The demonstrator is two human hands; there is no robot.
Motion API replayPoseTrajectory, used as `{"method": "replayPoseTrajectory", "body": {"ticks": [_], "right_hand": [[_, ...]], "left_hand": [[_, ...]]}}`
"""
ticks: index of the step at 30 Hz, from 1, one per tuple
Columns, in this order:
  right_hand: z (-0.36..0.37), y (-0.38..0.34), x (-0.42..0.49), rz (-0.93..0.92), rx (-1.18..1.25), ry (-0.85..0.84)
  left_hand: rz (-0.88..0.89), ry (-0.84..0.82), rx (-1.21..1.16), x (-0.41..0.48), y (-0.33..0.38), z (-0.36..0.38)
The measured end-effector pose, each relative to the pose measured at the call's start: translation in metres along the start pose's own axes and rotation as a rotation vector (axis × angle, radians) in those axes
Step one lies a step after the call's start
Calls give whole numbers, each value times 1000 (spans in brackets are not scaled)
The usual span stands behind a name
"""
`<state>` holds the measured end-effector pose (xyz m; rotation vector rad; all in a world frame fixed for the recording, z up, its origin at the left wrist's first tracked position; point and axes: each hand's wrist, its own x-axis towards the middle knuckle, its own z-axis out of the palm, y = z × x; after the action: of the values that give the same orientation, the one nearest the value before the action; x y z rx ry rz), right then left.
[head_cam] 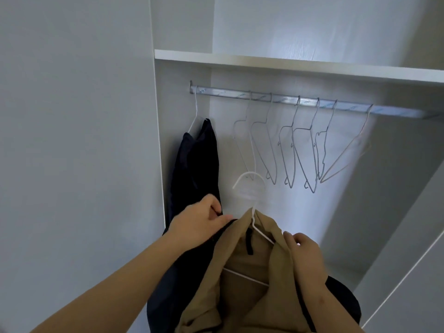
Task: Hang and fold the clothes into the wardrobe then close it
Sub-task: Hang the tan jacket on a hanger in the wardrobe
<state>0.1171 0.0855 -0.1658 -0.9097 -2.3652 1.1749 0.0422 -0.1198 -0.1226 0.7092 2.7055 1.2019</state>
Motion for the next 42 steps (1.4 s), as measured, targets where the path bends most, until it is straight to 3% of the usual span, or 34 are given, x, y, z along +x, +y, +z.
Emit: {"method": "replayPoseTrajectory", "body": {"ticks": [1, 3, 5, 9, 11, 14, 16, 19, 21, 23, 26, 27, 28, 30, 33, 37, 42], "right_hand": [[0, 0, 0, 3, 20, 3], [-2, 0, -1, 7, 73, 3], [-4, 0, -2, -1, 83, -14], [-17, -17, -1, -121, 265, -156], [-24, -31, 3, -284, 169, -223], [-30, -46, 7, -464, 13, -151], [-31, -46, 6, -321, 257, -258], [-31, -46, -3, 87, 781, -601], [-26, -39, -6, 153, 671, -678], [-19, -32, -6, 53, 364, -551], [-17, -24, 3, -299, 99, -12], [-18, -25, 6, -437, -5, 84], [-19, -27, 9, -540, -132, 73], [-14, -27, 14, -626, -276, -105], [-11, -27, 15, -472, -126, -302], [-9, -22, 21, -332, -41, -306], [-12, -3, 30, -148, 102, -276]], "left_hand": [[84, 73, 183, 5, 1, 5], [175, -76, 359, 10, -1, 16], [138, -194, 220, 11, -4, 23], [153, -5, 139, 16, -2, 28], [138, 55, 139, 19, 5, 30], [116, 124, 144, 20, 13, 34], [92, 153, 128, 21, 14, 34], [53, 173, 34, 22, 14, 27], [34, 166, -52, 23, 13, 25], [17, 164, -106, 22, 12, 25], [14, 162, -126, 21, 11, 22], [22, 164, -118, 21, 12, 20], [31, 164, -106, 21, 13, 19], [57, 151, -76, 21, 16, 18], [103, 150, -23, 19, 22, 20], [131, 192, 17, 19, 26, 25], [171, 124, 76, 26, 29, 39]]}}
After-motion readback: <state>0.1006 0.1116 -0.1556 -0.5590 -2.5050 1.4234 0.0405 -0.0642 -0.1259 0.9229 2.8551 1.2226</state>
